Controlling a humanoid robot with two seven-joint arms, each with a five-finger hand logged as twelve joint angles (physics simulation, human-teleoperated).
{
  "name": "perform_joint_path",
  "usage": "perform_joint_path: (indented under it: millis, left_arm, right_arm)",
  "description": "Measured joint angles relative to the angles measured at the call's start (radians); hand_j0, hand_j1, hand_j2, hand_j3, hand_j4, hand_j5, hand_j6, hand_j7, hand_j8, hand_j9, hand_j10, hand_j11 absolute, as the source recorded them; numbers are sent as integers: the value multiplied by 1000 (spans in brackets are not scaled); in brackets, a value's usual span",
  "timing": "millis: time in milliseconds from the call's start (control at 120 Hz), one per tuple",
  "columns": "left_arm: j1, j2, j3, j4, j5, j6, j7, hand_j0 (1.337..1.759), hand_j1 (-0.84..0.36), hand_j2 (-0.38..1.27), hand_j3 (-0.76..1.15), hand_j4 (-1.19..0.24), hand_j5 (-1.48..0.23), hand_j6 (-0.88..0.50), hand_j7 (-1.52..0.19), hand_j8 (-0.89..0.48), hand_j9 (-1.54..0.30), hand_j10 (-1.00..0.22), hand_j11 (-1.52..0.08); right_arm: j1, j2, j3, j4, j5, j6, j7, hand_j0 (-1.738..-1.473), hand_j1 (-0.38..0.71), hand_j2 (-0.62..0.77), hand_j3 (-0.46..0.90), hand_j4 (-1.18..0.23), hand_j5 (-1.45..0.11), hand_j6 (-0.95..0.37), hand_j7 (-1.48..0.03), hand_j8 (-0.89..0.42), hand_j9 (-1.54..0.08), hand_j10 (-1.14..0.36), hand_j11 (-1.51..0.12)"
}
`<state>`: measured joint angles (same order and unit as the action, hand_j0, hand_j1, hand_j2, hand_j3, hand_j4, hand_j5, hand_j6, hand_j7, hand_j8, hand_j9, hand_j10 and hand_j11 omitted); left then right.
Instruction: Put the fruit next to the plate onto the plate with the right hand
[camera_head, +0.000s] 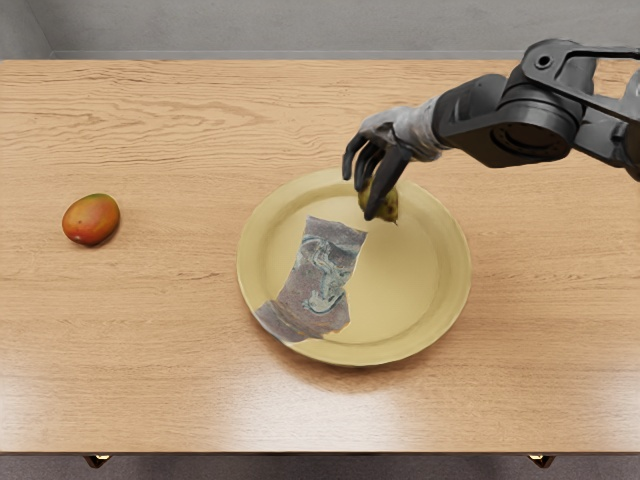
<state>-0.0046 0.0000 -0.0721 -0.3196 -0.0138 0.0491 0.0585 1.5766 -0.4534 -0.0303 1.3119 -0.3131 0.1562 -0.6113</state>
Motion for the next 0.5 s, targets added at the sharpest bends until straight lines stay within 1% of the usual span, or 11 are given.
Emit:
perform_joint_path:
  millis: [42, 67, 150, 167, 208, 250, 300, 350, 383, 425, 500]
  left_arm:
    - [0, 0, 0, 0, 0, 0, 0, 1658, 347, 0, 0, -2, -2, -2, -2, -2, -2, -2, -2]
    - [0, 0, 0, 0, 0, 0, 0, 1658, 347, 0, 0, -2, -2, -2, -3, -2, -2, -2, -2]
    - [0, 0, 0, 0, 0, 0, 0, 1658, 346, 0, 0, -2, -3, -2, -3, -2, -3, -2, -2]
    - [0, 0, 0, 0, 0, 0, 0, 1658, 346, 0, 0, -2, -3, -2, -3, -2, -3, -2, -3]
    - [0, 0, 0, 0, 0, 0, 0, 1658, 346, 0, 0, -2, -3, -2, -3, -2, -3, -2, -3]
    - [0, 0, 0, 0, 0, 0, 0, 1658, 346, 0, 0, -2, -3, -2, -3, -2, -3, -2, -3]
    - [0, 0, 0, 0, 0, 0, 0, 1658, 346, 0, 0, -2, -3, -2, -3, -2, -3, -2, -3]
    - [0, 0, 0, 0, 0, 0, 0, 1658, 346, 0, 0, -2, -3, -2, -3, -2, -3, -2, -3]
    - [0, 0, 0, 0, 0, 0, 0, 1658, 346, 0, 0, -2, -3, -2, -3, -2, -3, -2, -3]
    - [0, 0, 0, 0, 0, 0, 0, 1658, 346, 0, 0, -2, -3, -2, -3, -2, -3, -2, -3]
    - [0, 0, 0, 0, 0, 0, 0, 1658, 346, 0, 0, -2, -3, -2, -3, -2, -3, -2, -3]
  right_arm:
    - [0, 5, 0, 3, 1, -1, 0, -1650, 284, 344, 0, -846, -1200, -855, -1134, -356, -1168, -325, -1164]
    - [0, 7, 0, 4, 0, -1, 0, -1651, 293, 367, 0, -848, -1195, -858, -1134, -348, -1164, -363, -1161]
    - [0, 11, 0, 7, 1, -3, 0, -1652, 288, 407, 0, -847, -1186, -861, -1130, -391, -1161, -375, -1150]
    - [-1, 11, 0, 7, 1, -4, 0, -1652, 262, 375, 0, -803, -1122, -816, -1071, -382, -1099, -368, -1089]
    - [-2, 6, 0, 6, 1, -9, 0, -1653, 153, 305, 0, -658, -919, -668, -877, -315, -900, -303, -892]
    - [-2, -1, 1, 6, 0, -11, 0, -1654, 64, 248, 0, -540, -754, -548, -720, -260, -739, -251, -732]
    - [-2, -14, 3, 8, 1, -8, 0, -1655, -21, 194, 0, -426, -595, -433, -568, -208, -583, -200, -577]
    - [-3, -40, 17, 14, 8, 21, 0, -1656, -88, 151, 0, -337, -471, -343, -450, -166, -461, -160, -457]
    - [-9, -72, 50, 18, 28, 71, 0, -1656, -124, 128, 0, -289, -403, -294, -385, -144, -395, -139, -391]
    - [-37, -139, 125, 22, 71, 186, 0, -1656, -162, 104, 0, -239, -333, -243, -318, -121, -326, -117, -323]
    - [-147, -281, 287, 18, 156, 324, 0, -1657, -213, 71, 0, -171, -237, -174, -227, -89, -233, -86, -230]
